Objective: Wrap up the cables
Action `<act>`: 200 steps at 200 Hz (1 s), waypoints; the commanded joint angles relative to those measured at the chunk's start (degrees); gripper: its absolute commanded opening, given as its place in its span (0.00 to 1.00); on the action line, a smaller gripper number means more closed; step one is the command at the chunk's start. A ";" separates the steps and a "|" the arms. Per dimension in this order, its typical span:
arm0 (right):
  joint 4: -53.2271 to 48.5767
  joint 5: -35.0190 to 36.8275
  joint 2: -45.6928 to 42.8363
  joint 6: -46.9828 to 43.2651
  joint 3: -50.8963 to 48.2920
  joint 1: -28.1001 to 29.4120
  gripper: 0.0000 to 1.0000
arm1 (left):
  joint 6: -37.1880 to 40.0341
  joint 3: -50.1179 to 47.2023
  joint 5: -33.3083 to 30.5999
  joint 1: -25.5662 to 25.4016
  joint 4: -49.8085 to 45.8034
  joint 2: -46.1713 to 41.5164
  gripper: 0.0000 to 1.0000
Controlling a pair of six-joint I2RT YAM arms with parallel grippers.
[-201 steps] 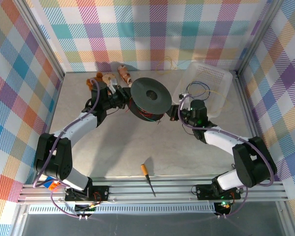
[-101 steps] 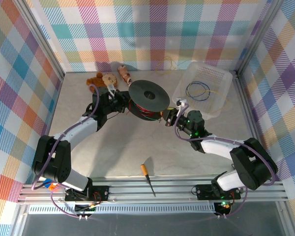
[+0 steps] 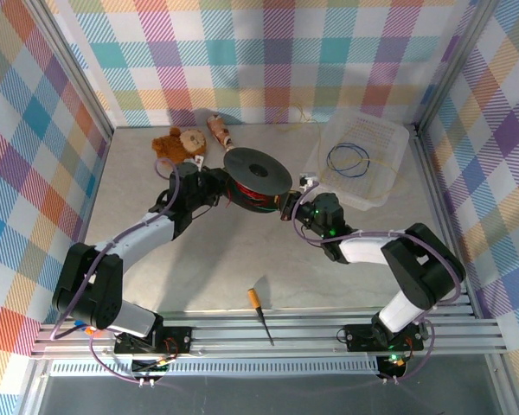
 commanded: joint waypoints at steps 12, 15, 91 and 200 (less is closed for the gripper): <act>4.64 -15.46 4.72 6.13 3.89 4.46 0.00 | -4.70 1.85 -4.99 -3.51 15.67 -2.02 0.00; 4.98 -15.57 5.04 6.40 3.94 4.48 0.00 | -4.82 1.90 -4.96 -3.68 15.74 -1.92 0.00; -1.53 -13.48 5.50 5.84 4.48 4.48 0.00 | -5.65 1.40 -5.69 -4.45 16.83 -0.89 0.00; -32.74 1.97 -10.97 -1.44 -1.88 4.47 0.35 | -5.53 0.07 -3.95 0.55 15.20 -2.40 0.00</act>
